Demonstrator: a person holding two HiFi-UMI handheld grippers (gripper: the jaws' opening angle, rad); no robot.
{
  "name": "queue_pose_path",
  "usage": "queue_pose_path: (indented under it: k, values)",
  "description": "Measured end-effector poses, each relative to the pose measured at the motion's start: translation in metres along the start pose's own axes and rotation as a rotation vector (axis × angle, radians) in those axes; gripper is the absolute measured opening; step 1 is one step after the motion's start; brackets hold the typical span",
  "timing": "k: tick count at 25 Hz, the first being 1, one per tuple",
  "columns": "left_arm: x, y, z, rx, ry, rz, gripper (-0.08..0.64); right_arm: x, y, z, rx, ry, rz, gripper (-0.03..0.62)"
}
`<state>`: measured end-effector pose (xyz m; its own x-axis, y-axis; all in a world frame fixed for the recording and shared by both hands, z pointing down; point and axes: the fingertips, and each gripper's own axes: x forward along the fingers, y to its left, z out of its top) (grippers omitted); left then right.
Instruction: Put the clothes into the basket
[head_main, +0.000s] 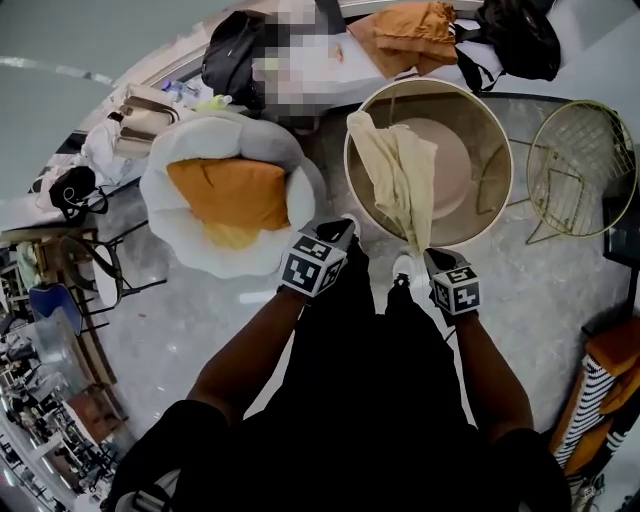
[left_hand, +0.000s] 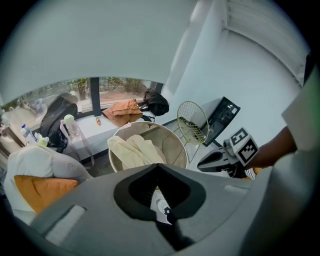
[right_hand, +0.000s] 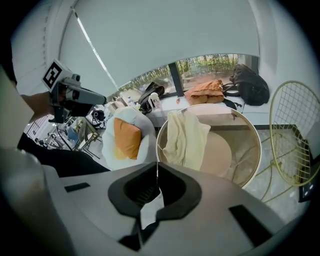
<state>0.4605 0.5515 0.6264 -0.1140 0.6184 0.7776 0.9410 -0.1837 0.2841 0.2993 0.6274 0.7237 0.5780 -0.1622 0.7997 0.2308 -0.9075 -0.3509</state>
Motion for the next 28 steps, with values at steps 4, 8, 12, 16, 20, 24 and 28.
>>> queue_pose_path:
  k: [4, 8, 12, 16, 20, 24, 28]
  values:
    - [0.013, 0.012, -0.009, -0.005, 0.04, -0.034, 0.001, 0.03, -0.012, -0.022, 0.027, 0.07, -0.039, 0.018]
    - [0.028, 0.023, -0.011, 0.037, 0.091, -0.059, 0.0, 0.057, -0.032, -0.061, 0.045, 0.188, -0.112, 0.018]
    - [0.047, 0.034, -0.011, 0.076, 0.132, -0.083, 0.0, 0.086, -0.047, -0.091, 0.06, 0.266, -0.157, 0.061]
    - [0.066, 0.036, -0.019, 0.09, 0.169, -0.115, 0.0, 0.113, -0.057, -0.109, 0.017, 0.32, -0.185, 0.148]
    - [0.082, 0.04, -0.026, 0.092, 0.199, -0.133, 0.0, 0.136, -0.072, -0.141, -0.001, 0.44, -0.218, 0.187]
    - [0.095, 0.057, -0.025, 0.078, 0.207, -0.116, 0.0, 0.155, -0.078, -0.154, -0.024, 0.451, -0.211, 0.22]
    - [0.103, 0.068, -0.023, 0.083, 0.216, -0.107, 0.0, 0.172, -0.077, -0.151, -0.094, 0.44, -0.202, 0.233]
